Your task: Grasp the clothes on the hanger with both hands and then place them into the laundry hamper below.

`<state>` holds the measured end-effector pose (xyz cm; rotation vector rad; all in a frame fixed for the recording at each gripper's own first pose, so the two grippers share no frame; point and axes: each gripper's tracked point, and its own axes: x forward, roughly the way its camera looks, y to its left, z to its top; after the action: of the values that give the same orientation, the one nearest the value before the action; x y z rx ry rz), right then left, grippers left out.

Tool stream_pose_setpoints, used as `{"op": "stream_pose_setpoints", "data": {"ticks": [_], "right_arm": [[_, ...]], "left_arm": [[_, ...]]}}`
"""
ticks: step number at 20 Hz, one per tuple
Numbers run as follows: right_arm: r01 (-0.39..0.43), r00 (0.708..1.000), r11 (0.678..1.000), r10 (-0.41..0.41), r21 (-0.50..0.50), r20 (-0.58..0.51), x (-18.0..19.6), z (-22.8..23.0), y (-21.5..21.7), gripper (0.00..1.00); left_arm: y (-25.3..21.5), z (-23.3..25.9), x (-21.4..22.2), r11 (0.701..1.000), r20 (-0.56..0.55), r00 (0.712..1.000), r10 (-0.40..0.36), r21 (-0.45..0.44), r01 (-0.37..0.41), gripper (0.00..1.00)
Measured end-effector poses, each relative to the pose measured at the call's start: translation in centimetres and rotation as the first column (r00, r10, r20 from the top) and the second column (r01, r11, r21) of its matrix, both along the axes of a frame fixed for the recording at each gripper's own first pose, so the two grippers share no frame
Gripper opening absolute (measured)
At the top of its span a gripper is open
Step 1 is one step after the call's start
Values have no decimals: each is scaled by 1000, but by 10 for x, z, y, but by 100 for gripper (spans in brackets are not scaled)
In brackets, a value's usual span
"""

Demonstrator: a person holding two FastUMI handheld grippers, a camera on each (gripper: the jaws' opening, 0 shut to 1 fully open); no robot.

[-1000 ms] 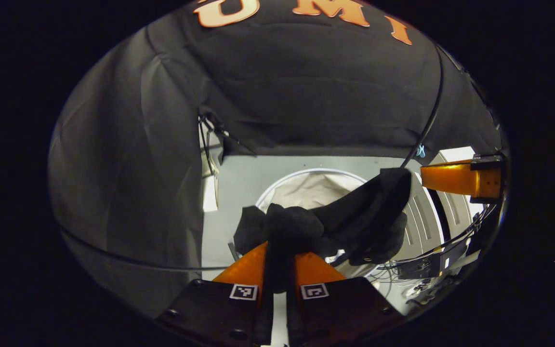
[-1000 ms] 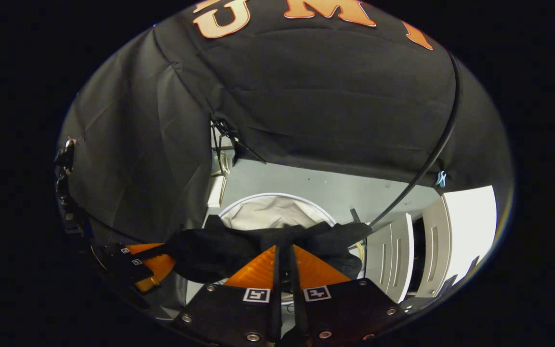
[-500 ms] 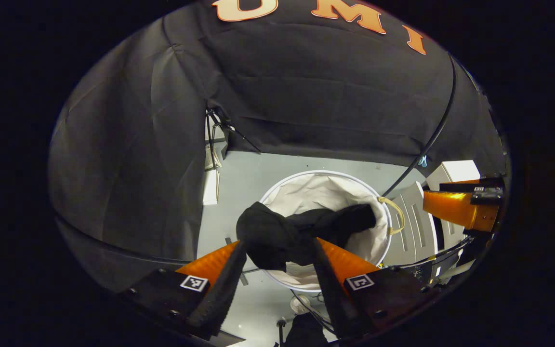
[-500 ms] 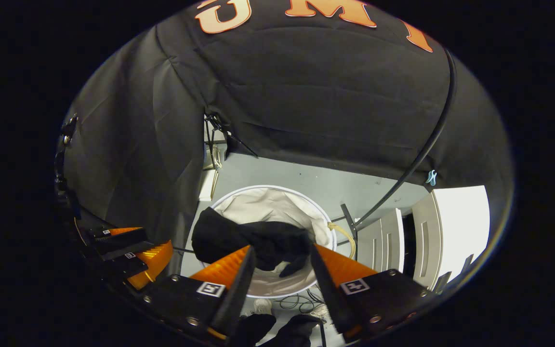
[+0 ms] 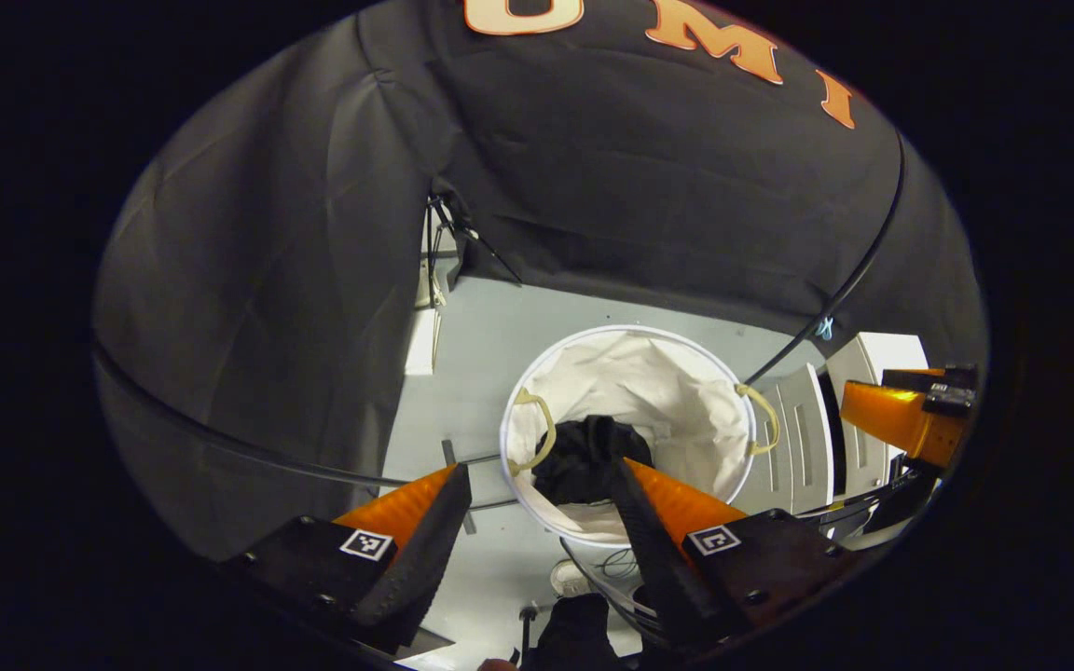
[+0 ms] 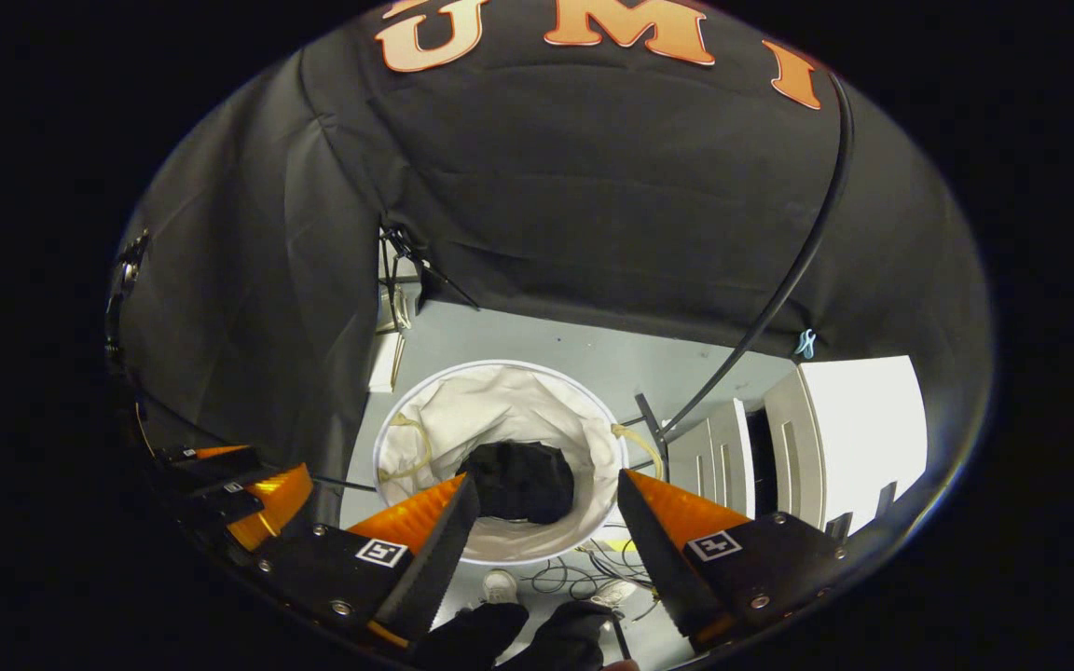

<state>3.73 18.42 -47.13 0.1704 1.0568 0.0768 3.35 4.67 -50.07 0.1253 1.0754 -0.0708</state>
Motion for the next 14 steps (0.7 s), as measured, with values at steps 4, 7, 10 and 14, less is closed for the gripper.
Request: {"op": "stream_pose_setpoints", "data": {"ticks": [4,7,10,14], "right_arm": [[5,1000,1000,-5,-15,14,-12,30,-9,93],[23,999,999,-21,-38,50,-12,62,-20,93],[51,993,998,-47,-32,110,-11,100,-26,93],[58,982,998,-51,-31,183,-16,144,-31,93]], "left_arm": [[4,36,9,999,60,998,15,-35,-13,99],[1,67,15,998,106,994,3,-60,4,98],[2,113,17,997,172,985,-5,-80,19,98],[-1,166,5,994,233,972,1,-110,26,98]]}}
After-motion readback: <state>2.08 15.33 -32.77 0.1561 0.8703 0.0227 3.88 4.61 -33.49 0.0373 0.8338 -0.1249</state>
